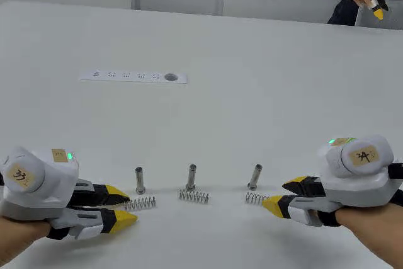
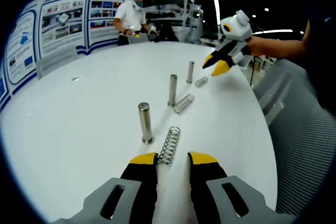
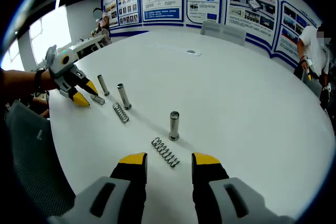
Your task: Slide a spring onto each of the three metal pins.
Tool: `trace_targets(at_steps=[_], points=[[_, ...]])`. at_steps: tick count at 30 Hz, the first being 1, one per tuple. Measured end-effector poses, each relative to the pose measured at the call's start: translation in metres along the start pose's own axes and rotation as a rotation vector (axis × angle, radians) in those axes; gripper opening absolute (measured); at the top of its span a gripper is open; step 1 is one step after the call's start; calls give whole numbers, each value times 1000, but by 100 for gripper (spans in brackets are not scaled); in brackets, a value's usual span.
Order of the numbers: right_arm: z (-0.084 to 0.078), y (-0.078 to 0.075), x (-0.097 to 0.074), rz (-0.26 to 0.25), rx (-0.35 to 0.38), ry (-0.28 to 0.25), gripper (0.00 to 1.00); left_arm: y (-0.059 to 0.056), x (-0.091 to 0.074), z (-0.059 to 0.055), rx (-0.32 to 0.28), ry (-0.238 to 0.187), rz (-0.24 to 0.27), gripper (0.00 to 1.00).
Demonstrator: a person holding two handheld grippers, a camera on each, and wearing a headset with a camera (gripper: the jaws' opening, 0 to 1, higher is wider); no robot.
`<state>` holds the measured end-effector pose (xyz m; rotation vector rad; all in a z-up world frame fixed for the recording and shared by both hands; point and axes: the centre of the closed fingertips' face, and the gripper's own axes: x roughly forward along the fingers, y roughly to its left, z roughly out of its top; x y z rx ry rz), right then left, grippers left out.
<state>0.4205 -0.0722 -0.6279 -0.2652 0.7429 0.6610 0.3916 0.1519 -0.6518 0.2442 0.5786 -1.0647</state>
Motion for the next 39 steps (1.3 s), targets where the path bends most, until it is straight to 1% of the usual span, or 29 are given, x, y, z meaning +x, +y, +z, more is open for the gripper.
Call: trace_targets(at_steps=[2, 5, 9, 15, 19, 21, 25, 29, 30, 33, 34, 36, 37, 39], points=[[0, 0, 0, 1, 0, 0, 35, -2, 1, -1, 10, 6, 0, 22], [0, 0, 0, 0, 1, -3, 35, -1, 3, 0, 25, 5, 2, 19], [1, 0, -1, -1, 2, -7, 35, -1, 4, -1, 46, 12, -4, 13], [5, 3, -3, 4, -7, -16, 34, -1, 4, -2, 73, 22, -5, 11], [8, 11, -3, 21, -31, -18, 33, -3, 5, -2, 93, 31, -6, 11], [9, 16, -4, 38, -41, -21, 32, -7, 4, -1, 107, 36, -13, 10], [8, 25, -6, 64, -60, -18, 31, -15, 3, 5, 125, 28, -30, 10], [9, 38, -8, 115, -63, -26, 31, -24, 1, 11, 136, 13, -44, 10], [10, 46, -8, 155, -66, -31, 30, -27, 1, 13, 142, 8, -52, 10], [14, 61, -9, 208, -85, -40, 30, -35, 0, 18, 160, -1, -67, 10], [16, 67, -9, 233, -92, -47, 30, -39, 0, 21, 168, -6, -75, 10], [19, 76, -9, 266, -100, -55, 30, -41, 0, 24, 176, -13, -82, 10], [22, 83, -10, 294, -107, -60, 30, -44, 0, 27, 180, -21, -88, 10], [25, 94, -11, 334, -113, -71, 30, -48, 0, 31, 184, -35, -97, 10]])
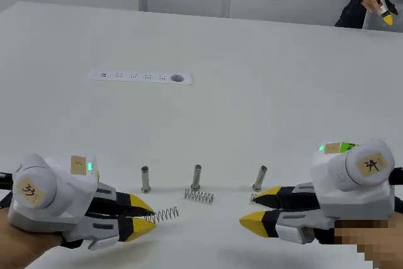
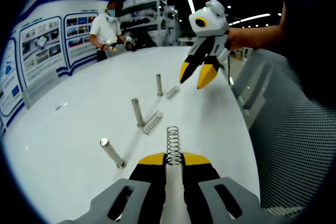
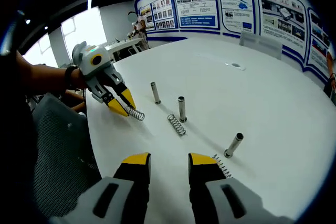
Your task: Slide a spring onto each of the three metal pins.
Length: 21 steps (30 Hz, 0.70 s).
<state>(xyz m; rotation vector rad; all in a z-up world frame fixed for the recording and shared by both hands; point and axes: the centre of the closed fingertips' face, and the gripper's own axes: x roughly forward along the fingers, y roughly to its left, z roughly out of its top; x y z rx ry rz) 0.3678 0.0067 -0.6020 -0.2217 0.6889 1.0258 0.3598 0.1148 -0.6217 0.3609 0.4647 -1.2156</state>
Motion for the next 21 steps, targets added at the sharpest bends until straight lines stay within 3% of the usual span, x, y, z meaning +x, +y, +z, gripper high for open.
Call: trace_targets(at_steps=[8, 21], points=[[15, 26, 6, 101, -2, -36, 29, -14, 3, 22, 36, -44, -35, 10], [31, 51, 11, 203, 10, -84, 26, -34, 3, 46, 96, -95, -79, 10]])
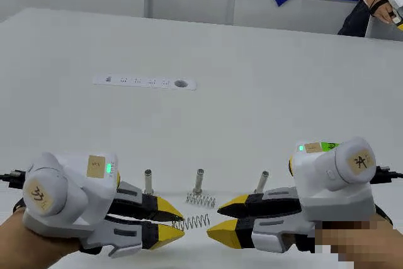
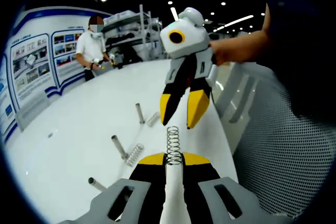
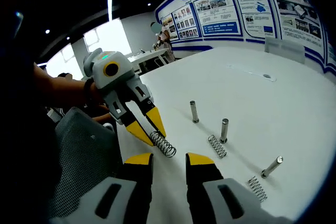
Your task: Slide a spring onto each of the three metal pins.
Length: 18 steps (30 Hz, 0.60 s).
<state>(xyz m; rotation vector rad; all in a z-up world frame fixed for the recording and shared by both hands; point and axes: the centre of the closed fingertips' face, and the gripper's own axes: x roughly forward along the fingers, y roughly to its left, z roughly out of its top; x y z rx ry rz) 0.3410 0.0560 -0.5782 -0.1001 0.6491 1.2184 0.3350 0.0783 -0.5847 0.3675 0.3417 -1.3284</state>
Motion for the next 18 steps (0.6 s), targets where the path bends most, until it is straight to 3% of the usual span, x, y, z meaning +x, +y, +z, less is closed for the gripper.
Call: trace_targets(at_steps=[12, 18], points=[[4, 11, 0, 67, 61, -38, 20, -9, 3, 22, 20, -68, -24, 10], [5, 12, -1, 78, 75, -42, 17, -11, 5, 23, 28, -67, -31, 10]])
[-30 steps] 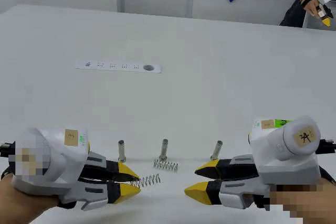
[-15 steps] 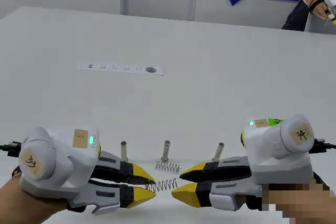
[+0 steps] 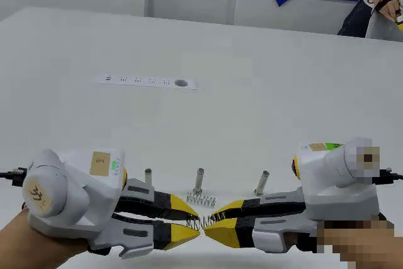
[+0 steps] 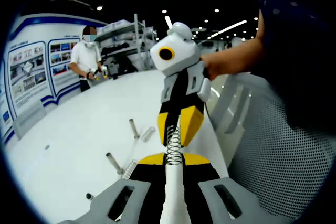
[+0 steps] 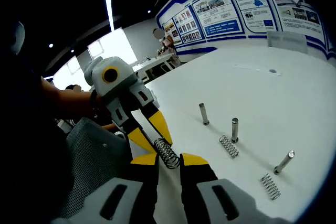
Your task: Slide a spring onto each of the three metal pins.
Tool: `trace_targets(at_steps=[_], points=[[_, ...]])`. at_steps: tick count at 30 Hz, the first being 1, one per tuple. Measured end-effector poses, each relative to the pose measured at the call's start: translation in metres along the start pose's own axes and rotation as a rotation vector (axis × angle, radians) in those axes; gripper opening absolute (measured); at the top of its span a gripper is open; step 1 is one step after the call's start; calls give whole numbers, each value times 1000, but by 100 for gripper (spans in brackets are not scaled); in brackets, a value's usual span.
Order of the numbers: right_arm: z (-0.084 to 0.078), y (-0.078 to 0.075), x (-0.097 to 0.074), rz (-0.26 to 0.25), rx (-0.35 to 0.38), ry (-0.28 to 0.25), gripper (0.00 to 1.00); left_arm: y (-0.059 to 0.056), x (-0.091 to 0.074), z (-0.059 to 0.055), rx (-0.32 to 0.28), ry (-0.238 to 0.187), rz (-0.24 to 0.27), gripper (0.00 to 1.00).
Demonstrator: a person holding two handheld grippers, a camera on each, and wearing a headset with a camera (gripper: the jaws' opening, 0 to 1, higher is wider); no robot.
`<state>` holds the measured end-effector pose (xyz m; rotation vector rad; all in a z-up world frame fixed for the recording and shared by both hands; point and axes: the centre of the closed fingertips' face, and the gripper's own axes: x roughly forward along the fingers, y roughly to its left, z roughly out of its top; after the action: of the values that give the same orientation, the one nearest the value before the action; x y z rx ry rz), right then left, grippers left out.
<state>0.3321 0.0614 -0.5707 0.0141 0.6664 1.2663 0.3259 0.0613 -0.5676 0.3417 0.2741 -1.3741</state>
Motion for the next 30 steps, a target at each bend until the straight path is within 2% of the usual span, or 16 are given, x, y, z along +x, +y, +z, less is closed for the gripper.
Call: trace_targets(at_steps=[5, 17, 25, 30], points=[[1, 4, 0, 14, 3, 1, 13, 0, 1, -4, -1, 10, 0, 10], [8, 11, 3, -4, -95, 70, 12, -1, 6, -8, -4, 27, -4, 11], [8, 9, 3, -23, -140, 122, 12, 1, 7, -4, -32, 13, 6, 17], [10, 3, -4, -48, -160, 139, 12, 3, 4, -7, -49, 19, 16, 21]])
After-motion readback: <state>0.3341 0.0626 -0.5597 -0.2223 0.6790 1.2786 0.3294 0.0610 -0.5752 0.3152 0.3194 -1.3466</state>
